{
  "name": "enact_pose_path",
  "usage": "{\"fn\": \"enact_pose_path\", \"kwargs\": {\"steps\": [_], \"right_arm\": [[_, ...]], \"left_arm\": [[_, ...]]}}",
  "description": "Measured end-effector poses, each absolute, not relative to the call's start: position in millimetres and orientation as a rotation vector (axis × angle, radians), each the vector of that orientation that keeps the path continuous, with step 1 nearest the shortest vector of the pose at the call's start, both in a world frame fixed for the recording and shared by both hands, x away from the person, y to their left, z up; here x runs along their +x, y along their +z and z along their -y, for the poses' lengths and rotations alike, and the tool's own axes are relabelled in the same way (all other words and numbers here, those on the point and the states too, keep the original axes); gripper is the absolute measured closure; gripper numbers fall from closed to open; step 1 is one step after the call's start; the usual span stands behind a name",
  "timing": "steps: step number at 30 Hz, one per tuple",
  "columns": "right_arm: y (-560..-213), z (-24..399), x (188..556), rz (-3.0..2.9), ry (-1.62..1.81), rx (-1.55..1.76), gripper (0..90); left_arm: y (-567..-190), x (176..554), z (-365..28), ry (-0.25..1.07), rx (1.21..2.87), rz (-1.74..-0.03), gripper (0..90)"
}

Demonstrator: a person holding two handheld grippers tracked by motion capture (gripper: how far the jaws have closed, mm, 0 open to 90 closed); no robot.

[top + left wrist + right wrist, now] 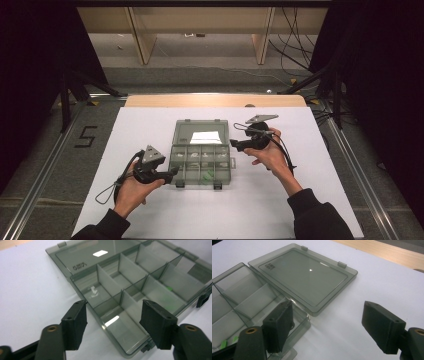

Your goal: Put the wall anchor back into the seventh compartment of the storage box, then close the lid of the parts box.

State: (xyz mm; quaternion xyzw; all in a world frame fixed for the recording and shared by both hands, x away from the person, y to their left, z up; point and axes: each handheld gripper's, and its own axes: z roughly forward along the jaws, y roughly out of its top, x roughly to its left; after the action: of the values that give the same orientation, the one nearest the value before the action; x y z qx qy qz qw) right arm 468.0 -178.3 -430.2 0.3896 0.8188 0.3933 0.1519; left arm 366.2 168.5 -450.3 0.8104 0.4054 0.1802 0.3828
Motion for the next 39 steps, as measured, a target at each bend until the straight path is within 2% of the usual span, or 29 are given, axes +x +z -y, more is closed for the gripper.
{"fn": "enact_pose_path", "kwargs": {"steps": [5,7,8,10,29,39], "right_arm": [[-431,174,467,-2.364,1.118,1.119,26.1],[-432,174,468,-2.363,1.124,1.102,26.1],[-432,174,468,-2.367,1.111,1.127,26.1],[-433,175,469,-2.362,1.099,1.141,26.1],[-439,161,471,-2.383,1.093,1.105,26.0],[-443,154,478,-2.397,1.124,1.167,26.0]], "left_arm": [[-454,368,-172,0.448,2.154,-1.057,42.9],[-456,369,-170,0.441,2.1,-1.086,44.3],[-455,369,-173,0.431,2.163,-1.063,45.2],[-456,370,-173,0.423,2.173,-1.065,46.7],[-466,372,-168,0.364,2.16,-1.125,63.3],[-465,371,-166,0.362,2.152,-1.159,66.4]]}}
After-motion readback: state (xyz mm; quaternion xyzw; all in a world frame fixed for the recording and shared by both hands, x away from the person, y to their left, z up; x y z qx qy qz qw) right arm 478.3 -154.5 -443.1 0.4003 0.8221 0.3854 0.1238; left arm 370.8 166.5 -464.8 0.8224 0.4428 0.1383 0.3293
